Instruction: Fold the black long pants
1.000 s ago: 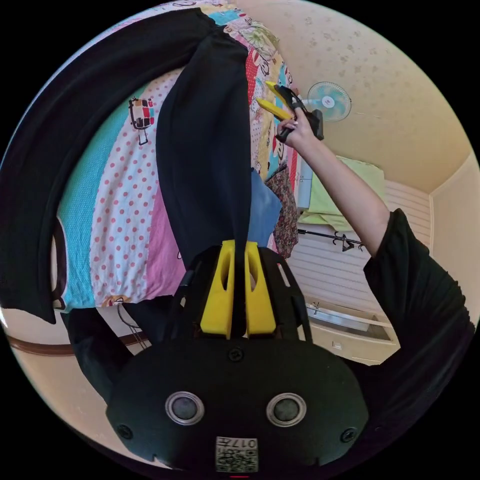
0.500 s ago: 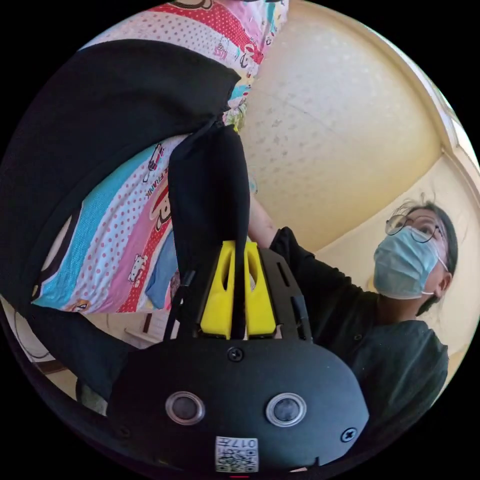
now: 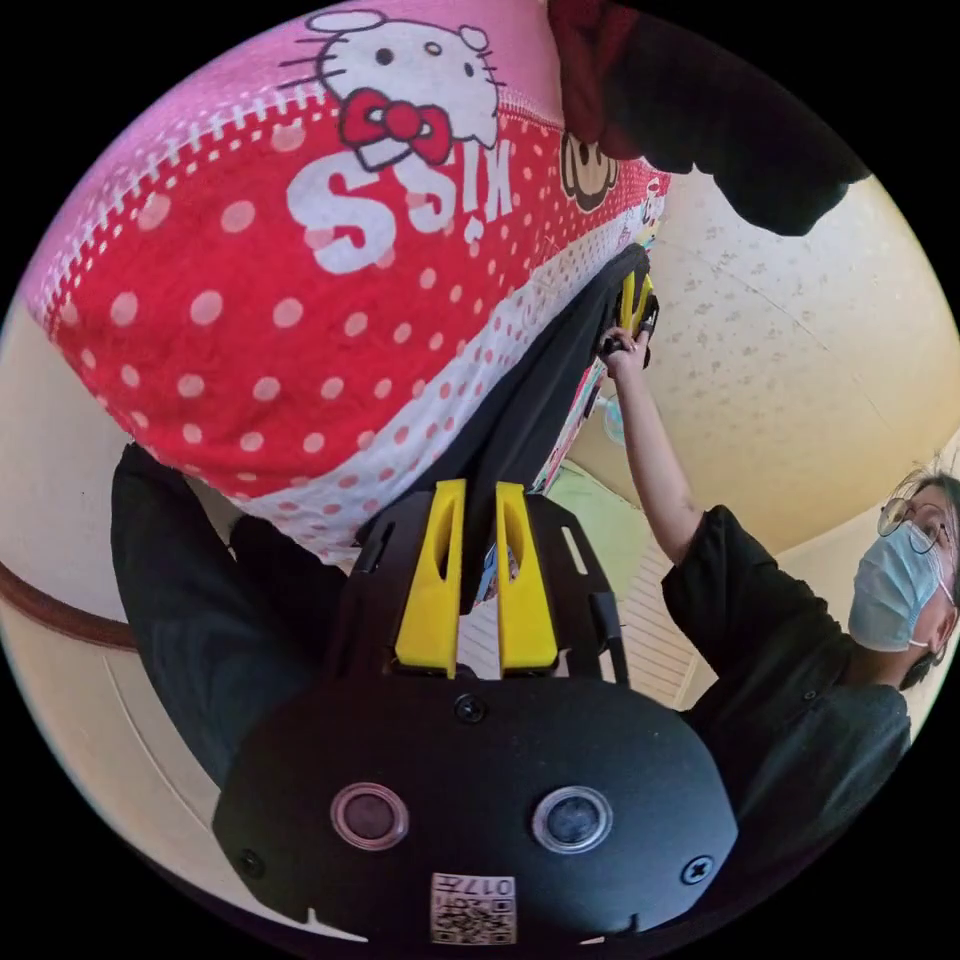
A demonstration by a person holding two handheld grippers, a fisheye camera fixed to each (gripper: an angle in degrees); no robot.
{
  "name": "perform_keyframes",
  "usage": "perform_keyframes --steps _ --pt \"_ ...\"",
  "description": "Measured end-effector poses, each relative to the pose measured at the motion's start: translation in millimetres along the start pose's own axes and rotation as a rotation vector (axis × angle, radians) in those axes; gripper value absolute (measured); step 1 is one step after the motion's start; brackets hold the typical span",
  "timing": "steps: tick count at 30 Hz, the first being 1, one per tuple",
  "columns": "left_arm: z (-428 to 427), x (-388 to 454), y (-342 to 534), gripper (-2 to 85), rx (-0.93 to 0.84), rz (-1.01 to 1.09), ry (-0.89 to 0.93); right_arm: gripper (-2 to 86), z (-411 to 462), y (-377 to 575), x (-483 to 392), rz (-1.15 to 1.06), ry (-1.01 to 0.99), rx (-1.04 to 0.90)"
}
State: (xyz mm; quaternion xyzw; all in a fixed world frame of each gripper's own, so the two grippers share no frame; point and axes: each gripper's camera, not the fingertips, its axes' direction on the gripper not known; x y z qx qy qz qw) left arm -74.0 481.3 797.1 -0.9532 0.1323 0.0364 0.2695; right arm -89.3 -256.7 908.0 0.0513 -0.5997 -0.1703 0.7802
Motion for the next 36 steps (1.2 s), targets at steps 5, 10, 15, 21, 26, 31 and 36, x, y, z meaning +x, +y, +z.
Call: perform_keyframes --steps 5,10,15,21,26,31,36 --pt "13 39 -19 5.5 -0.193 0.133 -0.244 6.9 -18 140 -51 0.021 0.257 -0.202" --pt "13 68 -22 1.8 -0.263 0.241 -0.415 6.8 -29 272 -43 0.282 0.202 -0.012" --pt "15 65 -23 1.4 -0.296 0.189 -0.425 7.1 2 306 -25 0.339 0.100 0.181" --pt "13 92 -18 1.1 -0.306 0.243 -0.532 6.7 21 322 -25 0.353 0.031 0.331" --pt "16 88 -11 0.8 -0.332 0.215 -0.515 3.6 24 332 -12 0.425 -0.073 0.385" --pt "23 102 4 0.5 -0.421 0.254 -0.382 1.7 0 280 -47 0.346 -0.137 0.212" --pt "36 99 25 0.6 -0.465 0.333 -0.412 1.4 -19 258 -83 0.404 0.232 -0.049"
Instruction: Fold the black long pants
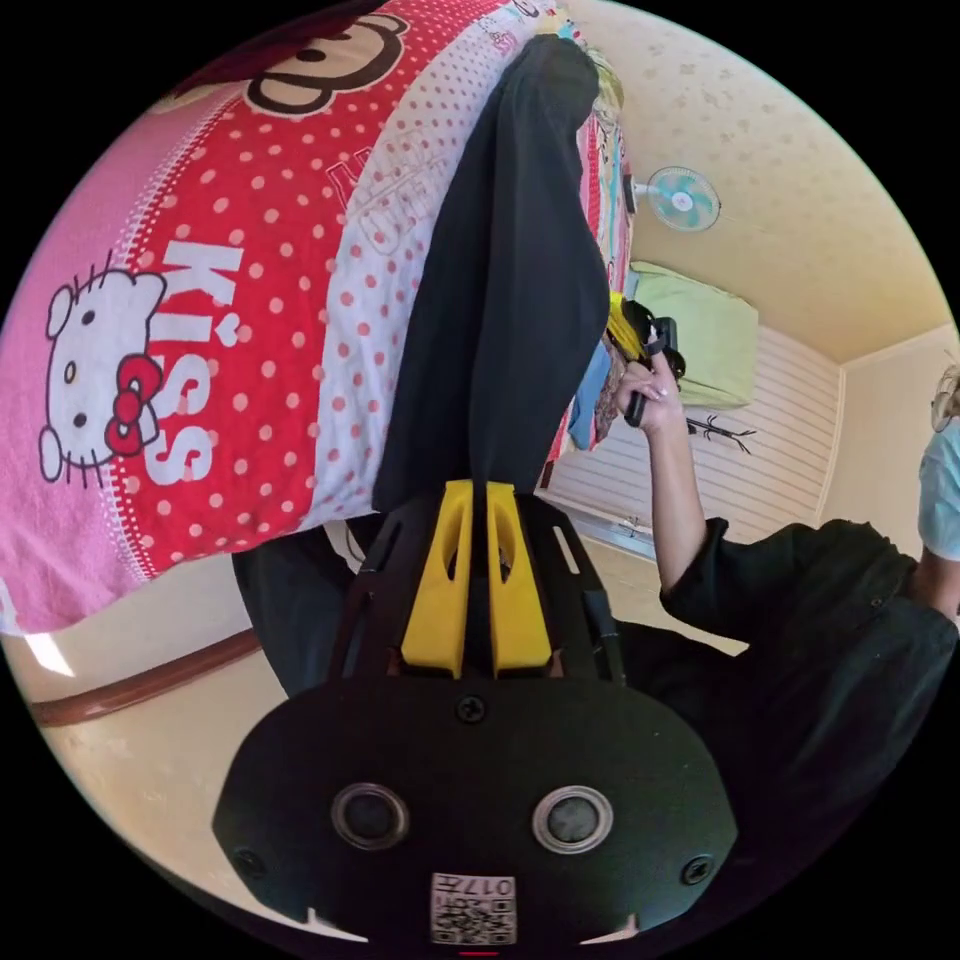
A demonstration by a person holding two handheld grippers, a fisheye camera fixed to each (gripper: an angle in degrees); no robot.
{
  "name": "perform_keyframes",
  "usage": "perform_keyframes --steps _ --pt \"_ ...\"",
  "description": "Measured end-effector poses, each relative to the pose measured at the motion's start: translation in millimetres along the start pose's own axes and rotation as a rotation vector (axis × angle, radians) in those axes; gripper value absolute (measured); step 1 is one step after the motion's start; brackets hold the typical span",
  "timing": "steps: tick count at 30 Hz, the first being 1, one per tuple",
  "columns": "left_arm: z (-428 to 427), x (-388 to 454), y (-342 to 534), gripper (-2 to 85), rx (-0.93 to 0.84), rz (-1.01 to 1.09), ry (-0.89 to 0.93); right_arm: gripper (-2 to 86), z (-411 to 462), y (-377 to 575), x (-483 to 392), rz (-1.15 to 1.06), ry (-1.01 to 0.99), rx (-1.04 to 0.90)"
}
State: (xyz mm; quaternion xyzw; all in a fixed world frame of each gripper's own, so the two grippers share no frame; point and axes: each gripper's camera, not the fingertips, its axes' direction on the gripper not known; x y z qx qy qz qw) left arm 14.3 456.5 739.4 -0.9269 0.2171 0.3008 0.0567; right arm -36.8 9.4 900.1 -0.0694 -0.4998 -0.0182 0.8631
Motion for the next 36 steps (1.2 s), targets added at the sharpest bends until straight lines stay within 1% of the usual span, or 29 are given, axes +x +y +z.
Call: perform_keyframes --steps 1,2,3,4,5,6,8,9,10,11,12,14,15,17,18,19,20,21,22,23,25,27,29,30,31,32,33,35,36 --pt "11 -10 -1 0.6 -0.022 -0.017 -0.002 1.4 8 -3 9 0.034 0.127 -0.039" --pt "21 -24 -1 0.7 -0.047 -0.064 -0.004 1.5 17 -5 21 0.066 0.150 -0.061" --pt "24 -31 0 0.8 -0.044 -0.094 -0.002 1.6 19 -6 25 0.073 0.116 -0.059" --pt "24 -40 3 1.0 -0.019 -0.128 0.030 1.7 20 -6 31 0.070 0.010 -0.042" --pt "22 -42 7 1.3 -0.004 -0.138 0.040 1.9 19 -4 33 0.054 -0.055 -0.017" --pt "20 -42 10 1.5 -0.001 -0.138 0.021 2.1 18 -2 33 0.049 -0.058 -0.006" --pt "16 -36 21 4.0 -0.008 -0.131 -0.077 3.2 22 8 38 0.065 0.011 0.021" --pt "15 -33 23 5.3 -0.006 -0.117 -0.091 3.6 24 11 42 0.088 0.024 0.019" --pt "12 -25 27 8.1 0.015 -0.057 -0.082 5.2 27 19 49 0.110 0.015 0.029" --pt "7 -16 29 12.4 0.041 0.003 -0.043 7.4 30 29 54 0.112 -0.032 0.053" --pt "4 -11 30 14.6 0.064 0.026 -0.027 8.1 31 34 56 0.114 -0.052 0.067" --pt "-6 7 26 16.0 0.171 0.105 -0.017 9.9 41 55 61 0.090 -0.111 0.092" --pt "-6 9 22 16.0 0.182 0.111 -0.034 10.0 46 60 62 0.085 -0.121 0.081" --pt "11 7 -2 16.3 0.130 0.072 -0.118 9.3 70 76 64 0.050 -0.159 0.018" --pt "19 5 -8 16.0 0.103 0.070 -0.131 8.9 76 79 63 0.044 -0.167 -0.006" --pt "38 2 -15 15.4 0.058 0.086 -0.158 8.1 90 84 59 0.027 -0.159 -0.069" --pt "52 2 -17 11.6 0.029 0.114 -0.179 7.1 102 86 51 -0.008 -0.117 -0.181" --pt "58 3 -17 9.6 0.001 0.129 -0.172 6.5 107 86 46 -0.029 -0.076 -0.261" --pt "74 5 -15 6.7 -0.095 0.152 -0.107 5.2 114 90 35 -0.080 0.037 -0.407" --pt "83 13 -4 5.2 -0.130 0.198 -0.071 4.7 106 97 21 -0.139 0.126 -0.435" --pt "89 27 20 5.0 -0.138 0.280 -0.104 4.4 88 114 6 -0.203 0.176 -0.449" --pt "109 27 39 5.1 -0.232 0.279 -0.108 4.6 82 133 5 -0.203 0.198 -0.530" --pt "145 3 61 6.0 -0.370 0.152 -0.142 5.5 85 157 28 -0.102 0.204 -0.643" --pt "149 -2 65 6.3 -0.380 0.119 -0.163 6.2 83 160 35 -0.073 0.204 -0.644" --pt "145 -6 70 7.6 -0.342 0.098 -0.166 7.8 71 163 49 -0.022 0.182 -0.599" --pt "131 -6 69 9.0 -0.248 0.098 -0.133 10.0 53 159 61 0.020 0.124 -0.498" --pt "122 -5 66 9.9 -0.191 0.100 -0.112 11.1 41 155 66 0.028 0.084 -0.432" --pt "85 -3 46 12.3 0.043 0.128 -0.037 11.4 -1 134 79 -0.046 -0.041 -0.179" --pt "78 -2 38 12.8 0.085 0.139 -0.028 11.3 -10 128 82 -0.071 -0.046 -0.124"
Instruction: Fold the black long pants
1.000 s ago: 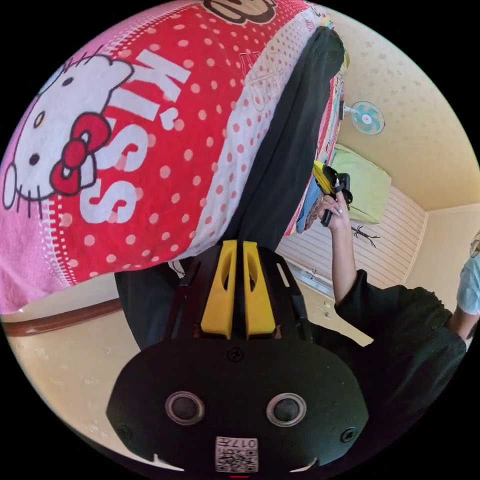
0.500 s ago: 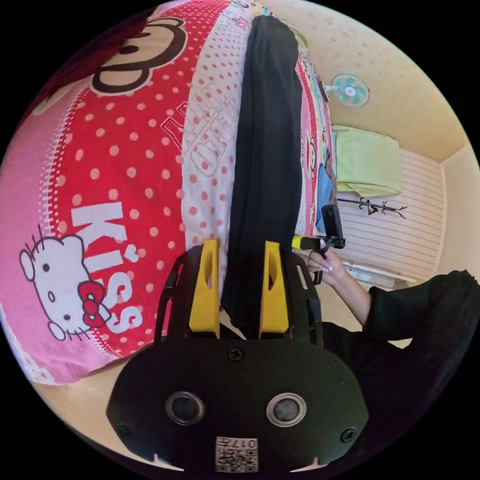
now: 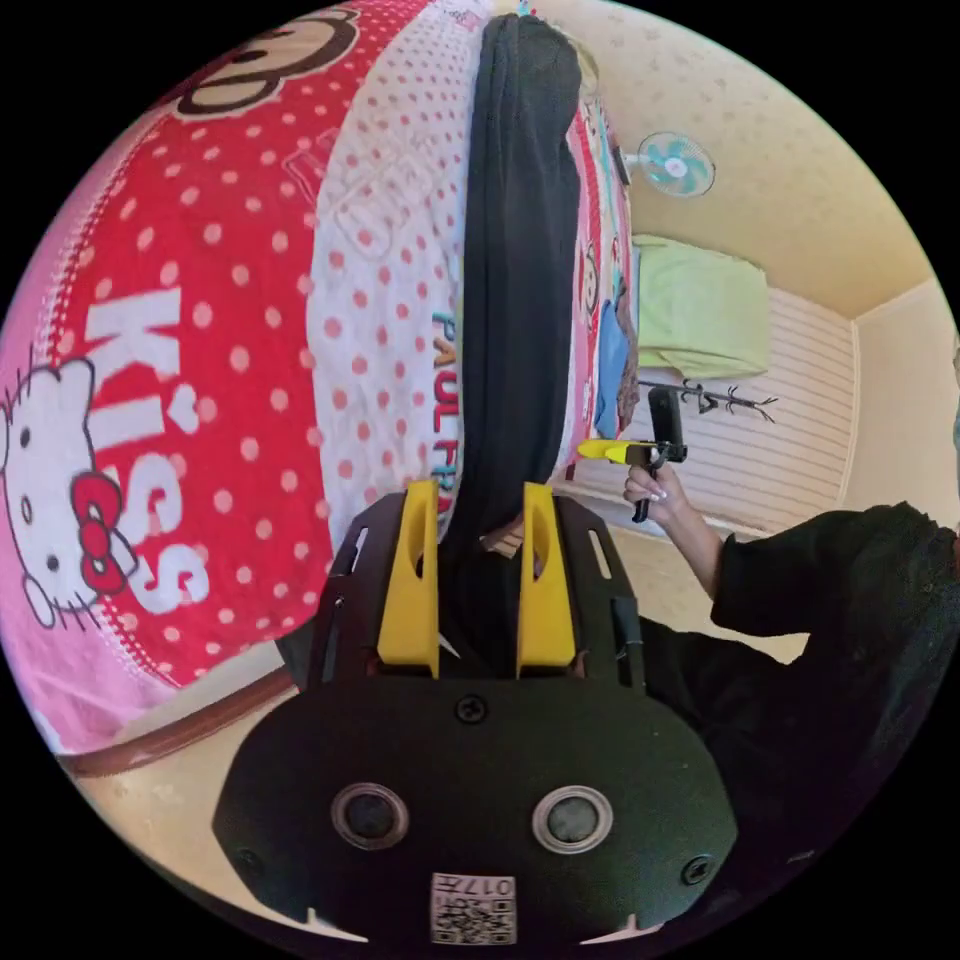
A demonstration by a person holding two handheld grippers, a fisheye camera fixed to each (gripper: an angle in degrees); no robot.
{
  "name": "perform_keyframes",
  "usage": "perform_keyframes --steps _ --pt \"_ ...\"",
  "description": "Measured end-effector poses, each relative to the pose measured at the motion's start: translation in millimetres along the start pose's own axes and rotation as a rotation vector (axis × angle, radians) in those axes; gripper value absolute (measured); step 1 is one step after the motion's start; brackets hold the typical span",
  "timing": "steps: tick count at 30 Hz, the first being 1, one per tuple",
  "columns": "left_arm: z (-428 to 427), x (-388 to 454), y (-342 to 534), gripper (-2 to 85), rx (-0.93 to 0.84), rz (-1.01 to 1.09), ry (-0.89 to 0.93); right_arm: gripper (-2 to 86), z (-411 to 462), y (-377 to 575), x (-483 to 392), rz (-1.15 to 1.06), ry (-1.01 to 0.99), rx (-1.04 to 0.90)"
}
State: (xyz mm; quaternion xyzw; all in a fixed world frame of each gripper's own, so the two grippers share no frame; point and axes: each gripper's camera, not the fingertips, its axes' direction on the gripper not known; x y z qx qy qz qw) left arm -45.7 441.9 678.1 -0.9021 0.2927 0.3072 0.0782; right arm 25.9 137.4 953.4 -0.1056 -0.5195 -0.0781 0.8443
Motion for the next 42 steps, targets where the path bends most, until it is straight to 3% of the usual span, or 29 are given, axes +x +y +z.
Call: perform_keyframes --steps 3,7,10,14,18,24,32,37,40,42 --pt "-6 -7 -56 13.6 0.045 0.035 -0.020 13.2 -32 -36 33 -0.010 0.023 0.162" --pt "14 -18 -127 14.6 -0.059 -0.001 0.183 12.6 -39 -98 72 -0.064 -0.218 0.151" --pt "40 -16 -151 11.9 -0.185 -0.003 0.112 9.8 -23 -131 76 -0.089 -0.280 0.044" --pt "58 -14 -138 6.2 -0.216 0.005 0.096 3.9 -2 -132 63 -0.130 -0.261 -0.093" --pt "37 13 -94 5.0 -0.101 0.123 0.279 0.4 -28 -90 37 -0.225 -0.391 0.012" --pt "-15 151 11 4.9 0.024 0.496 0.391 -0.5 -97 24 -84 -0.477 -0.397 0.071" --pt "-70 365 133 4.9 0.199 0.923 0.408 -0.2 -213 168 -296 -1.014 -0.265 0.023" --pt "-64 383 104 5.0 0.334 0.765 0.390 -0.2 -261 154 -339 -1.053 -0.097 0.032" --pt "-35 346 52 4.9 0.325 0.578 0.388 -0.4 -264 101 -313 -0.940 0.005 -0.019" --pt "-18 318 19 4.9 0.323 0.484 0.411 -0.4 -265 67 -287 -0.871 -0.038 -0.023"
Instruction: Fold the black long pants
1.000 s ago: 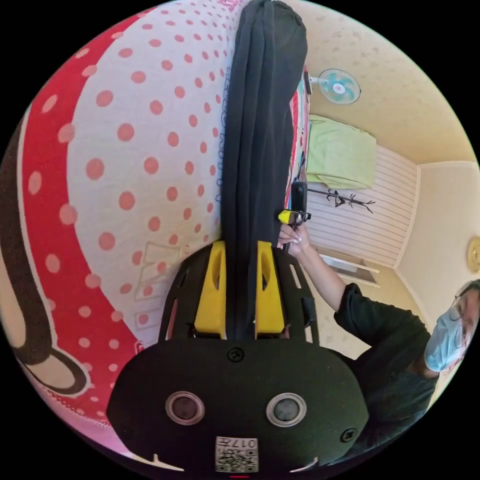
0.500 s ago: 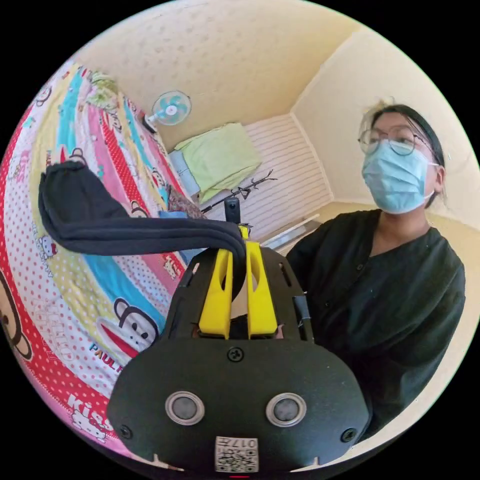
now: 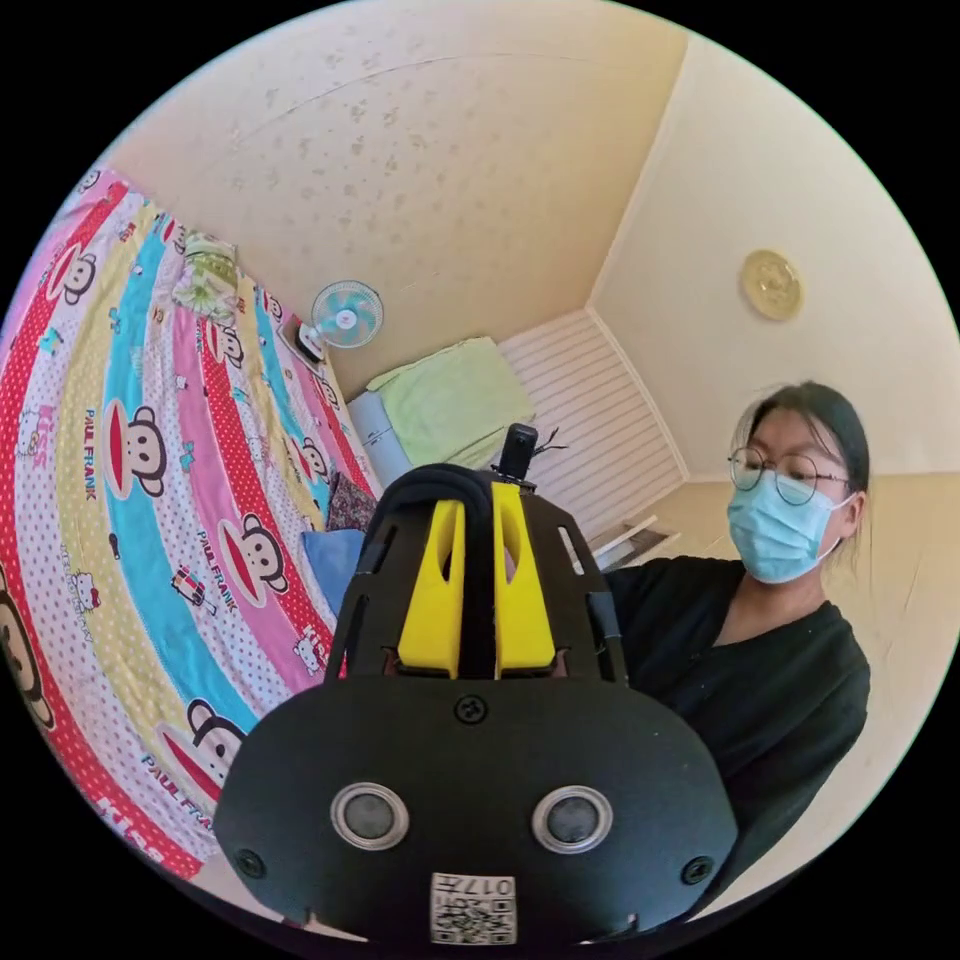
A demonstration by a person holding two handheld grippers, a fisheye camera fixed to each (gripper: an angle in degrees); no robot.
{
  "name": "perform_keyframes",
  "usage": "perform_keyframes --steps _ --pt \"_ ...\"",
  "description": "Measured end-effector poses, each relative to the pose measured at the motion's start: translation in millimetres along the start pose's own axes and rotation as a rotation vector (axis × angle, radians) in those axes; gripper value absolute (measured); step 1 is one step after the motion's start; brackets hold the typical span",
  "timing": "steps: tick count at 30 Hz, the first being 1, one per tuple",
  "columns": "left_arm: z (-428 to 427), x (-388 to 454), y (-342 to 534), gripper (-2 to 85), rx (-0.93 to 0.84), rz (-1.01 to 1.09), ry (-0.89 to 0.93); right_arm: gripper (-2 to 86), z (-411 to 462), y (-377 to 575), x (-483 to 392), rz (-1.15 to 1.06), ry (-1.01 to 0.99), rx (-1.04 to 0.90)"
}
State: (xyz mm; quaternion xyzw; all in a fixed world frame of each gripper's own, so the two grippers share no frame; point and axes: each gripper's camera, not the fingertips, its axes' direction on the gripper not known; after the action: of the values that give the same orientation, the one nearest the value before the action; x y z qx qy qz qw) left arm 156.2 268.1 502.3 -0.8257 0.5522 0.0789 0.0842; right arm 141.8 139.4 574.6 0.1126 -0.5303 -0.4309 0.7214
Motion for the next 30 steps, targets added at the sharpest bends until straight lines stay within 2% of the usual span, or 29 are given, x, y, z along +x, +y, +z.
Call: perform_keyframes --steps 3,7,10,12,15,17,19,22,25,27,29,30 --pt "13 -53 -17 4.9 0.009 -0.079 -0.060 -0.4 -2 -2 58 0.060 0.006 0.043" --pt "40 -101 -6 5.1 -0.073 -0.161 -0.338 -0.3 26 6 101 0.163 0.159 -0.055" --pt "65 -129 54 5.2 -0.160 -0.216 -0.440 0.3 67 51 113 0.223 0.204 -0.168" --pt "81 -151 108 5.5 -0.203 -0.299 -0.439 1.1 92 97 126 0.308 0.154 -0.213" --pt "100 -191 207 7.9 -0.263 -0.530 -0.494 6.2 127 184 153 0.558 0.019 -0.246" --pt "93 -210 264 14.6 -0.213 -0.701 -0.520 13.8 136 243 171 0.773 0.005 -0.261" --pt "80 -218 282 16.3 -0.093 -0.745 -0.468 15.8 128 268 179 0.861 -0.010 -0.204" --pt "63 -235 269 17.4 0.045 -0.706 -0.446 17.4 108 277 199 0.905 -0.073 -0.003" --pt "65 -265 229 21.2 0.069 -0.636 -0.467 18.8 105 262 230 0.873 -0.013 0.072" --pt "75 -290 209 22.9 0.040 -0.627 -0.486 19.4 115 250 255 0.863 -0.010 0.069" --pt "103 -328 201 24.1 -0.111 -0.661 -0.545 18.5 150 239 280 0.848 -0.107 0.005" --pt "109 -333 203 23.9 -0.124 -0.663 -0.559 17.9 160 237 283 0.852 -0.133 -0.013"
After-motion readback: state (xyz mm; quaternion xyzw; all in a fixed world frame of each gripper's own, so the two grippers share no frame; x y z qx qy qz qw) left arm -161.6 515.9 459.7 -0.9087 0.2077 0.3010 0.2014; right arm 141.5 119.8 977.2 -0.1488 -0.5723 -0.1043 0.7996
